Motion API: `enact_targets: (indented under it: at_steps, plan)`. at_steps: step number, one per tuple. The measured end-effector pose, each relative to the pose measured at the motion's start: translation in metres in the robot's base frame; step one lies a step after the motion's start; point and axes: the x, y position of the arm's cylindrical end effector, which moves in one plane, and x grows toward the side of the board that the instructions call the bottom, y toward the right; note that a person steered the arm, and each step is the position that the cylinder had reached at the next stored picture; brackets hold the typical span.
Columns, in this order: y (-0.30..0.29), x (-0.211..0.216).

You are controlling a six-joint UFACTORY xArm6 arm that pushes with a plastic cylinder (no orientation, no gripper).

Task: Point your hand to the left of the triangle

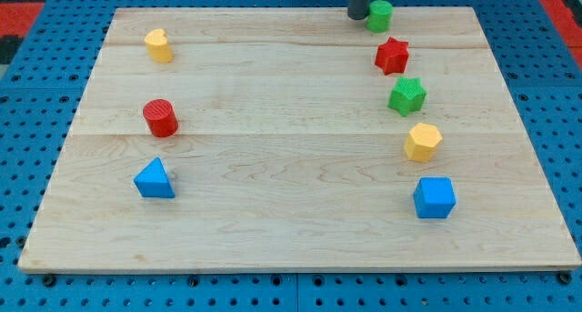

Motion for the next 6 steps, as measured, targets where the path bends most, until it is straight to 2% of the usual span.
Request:
enact_targets:
  at_steps: [1, 2, 3, 4, 5, 6]
  plan:
    - [0.004, 0.0]
    - [-0.017, 0.047]
    - [-0.037, 0.127]
    - [-0.042, 0.227]
    - [-0.088, 0.342]
    - [-0.163, 0.409]
